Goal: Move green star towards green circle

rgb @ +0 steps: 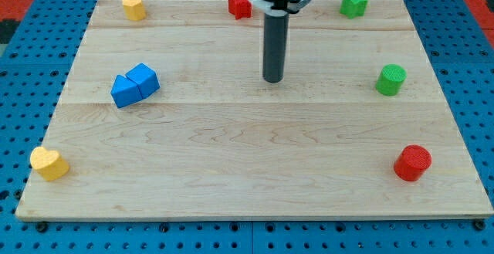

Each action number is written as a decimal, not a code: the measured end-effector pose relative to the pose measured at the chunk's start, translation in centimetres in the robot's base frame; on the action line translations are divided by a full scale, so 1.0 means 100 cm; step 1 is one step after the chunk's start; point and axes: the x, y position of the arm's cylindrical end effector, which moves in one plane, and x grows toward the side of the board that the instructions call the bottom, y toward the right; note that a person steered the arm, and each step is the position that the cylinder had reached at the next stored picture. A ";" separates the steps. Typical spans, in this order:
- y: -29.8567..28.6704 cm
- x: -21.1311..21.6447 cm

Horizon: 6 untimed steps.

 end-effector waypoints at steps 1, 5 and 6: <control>0.019 0.002; 0.230 -0.091; 0.233 -0.093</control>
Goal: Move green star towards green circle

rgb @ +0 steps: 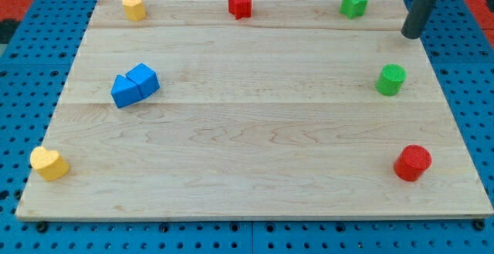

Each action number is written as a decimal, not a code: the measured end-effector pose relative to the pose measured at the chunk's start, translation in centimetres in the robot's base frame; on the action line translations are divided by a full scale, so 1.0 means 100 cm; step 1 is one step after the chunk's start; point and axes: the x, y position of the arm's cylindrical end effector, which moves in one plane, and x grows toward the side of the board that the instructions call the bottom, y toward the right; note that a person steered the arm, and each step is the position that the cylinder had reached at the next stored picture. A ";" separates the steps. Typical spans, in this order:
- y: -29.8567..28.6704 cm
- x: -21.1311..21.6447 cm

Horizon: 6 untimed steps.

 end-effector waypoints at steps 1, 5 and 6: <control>0.025 -0.024; -0.059 -0.106; -0.138 -0.088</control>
